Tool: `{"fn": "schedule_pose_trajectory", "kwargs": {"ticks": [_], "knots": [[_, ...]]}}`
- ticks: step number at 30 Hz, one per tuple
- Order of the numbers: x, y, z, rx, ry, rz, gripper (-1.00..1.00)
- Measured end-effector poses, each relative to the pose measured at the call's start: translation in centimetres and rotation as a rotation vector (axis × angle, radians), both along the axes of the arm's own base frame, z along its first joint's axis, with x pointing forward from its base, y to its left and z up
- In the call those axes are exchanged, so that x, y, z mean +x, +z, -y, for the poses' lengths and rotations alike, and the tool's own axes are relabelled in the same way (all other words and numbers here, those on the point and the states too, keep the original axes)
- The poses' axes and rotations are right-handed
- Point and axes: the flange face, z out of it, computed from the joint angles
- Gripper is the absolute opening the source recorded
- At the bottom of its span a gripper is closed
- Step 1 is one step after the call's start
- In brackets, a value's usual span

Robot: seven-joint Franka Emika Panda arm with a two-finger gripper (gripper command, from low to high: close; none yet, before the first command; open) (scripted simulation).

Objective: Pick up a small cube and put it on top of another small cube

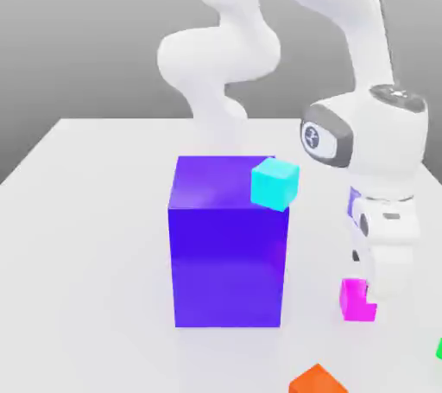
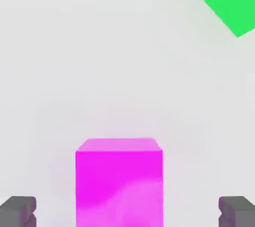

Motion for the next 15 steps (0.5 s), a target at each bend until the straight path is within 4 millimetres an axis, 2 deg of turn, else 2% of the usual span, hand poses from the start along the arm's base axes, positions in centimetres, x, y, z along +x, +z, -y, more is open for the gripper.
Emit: {"fn": "schedule_pose_trajectory", "kwargs": {"ticks": [1,2,9,15], "knots": [[-0.1,-1.1,0.0,0.000,0.001,0.000,0.00],[-0.1,-1.8,0.1,0.000,0.001,-0.001,-1.00],[-0.1,-1.8,0.1,-0.001,0.001,-0.002,-1.00],[-0.1,3.8,0.0,-0.002,0.001,-0.001,-1.00]]}}
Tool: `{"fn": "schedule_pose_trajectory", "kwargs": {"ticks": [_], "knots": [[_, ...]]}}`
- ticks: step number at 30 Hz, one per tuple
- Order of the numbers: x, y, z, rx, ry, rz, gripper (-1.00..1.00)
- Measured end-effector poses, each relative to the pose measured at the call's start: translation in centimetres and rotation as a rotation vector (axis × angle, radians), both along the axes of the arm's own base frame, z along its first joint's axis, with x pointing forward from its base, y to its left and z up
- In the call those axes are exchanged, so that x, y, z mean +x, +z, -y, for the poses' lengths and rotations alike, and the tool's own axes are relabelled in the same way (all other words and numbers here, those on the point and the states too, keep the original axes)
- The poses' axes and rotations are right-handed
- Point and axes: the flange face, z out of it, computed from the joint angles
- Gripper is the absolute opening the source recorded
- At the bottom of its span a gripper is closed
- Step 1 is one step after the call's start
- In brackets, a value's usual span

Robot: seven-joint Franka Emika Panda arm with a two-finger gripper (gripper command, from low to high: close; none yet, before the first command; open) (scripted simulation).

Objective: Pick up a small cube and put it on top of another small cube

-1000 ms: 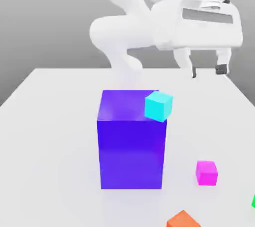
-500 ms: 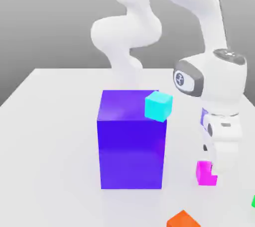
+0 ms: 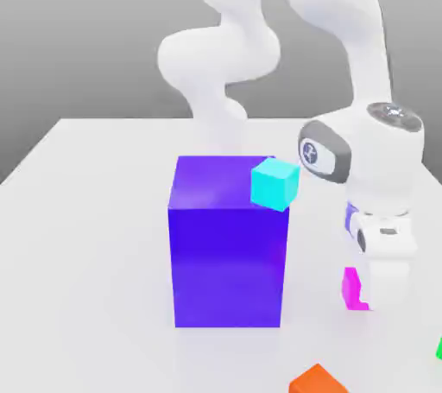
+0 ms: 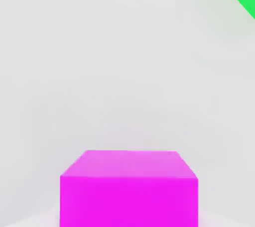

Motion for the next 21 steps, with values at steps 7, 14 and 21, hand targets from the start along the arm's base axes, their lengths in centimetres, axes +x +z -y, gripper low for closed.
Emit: {"fn": "schedule_pose_trajectory", "kwargs": {"ticks": [7,14,21], "knots": [[4.6,2.8,-5.7,0.000,-0.017,0.000,-1.00],[8.8,5.3,-11.9,0.002,-0.040,-0.001,-1.00],[9.2,0.4,-12.6,0.001,-0.042,-0.001,1.00]]}}
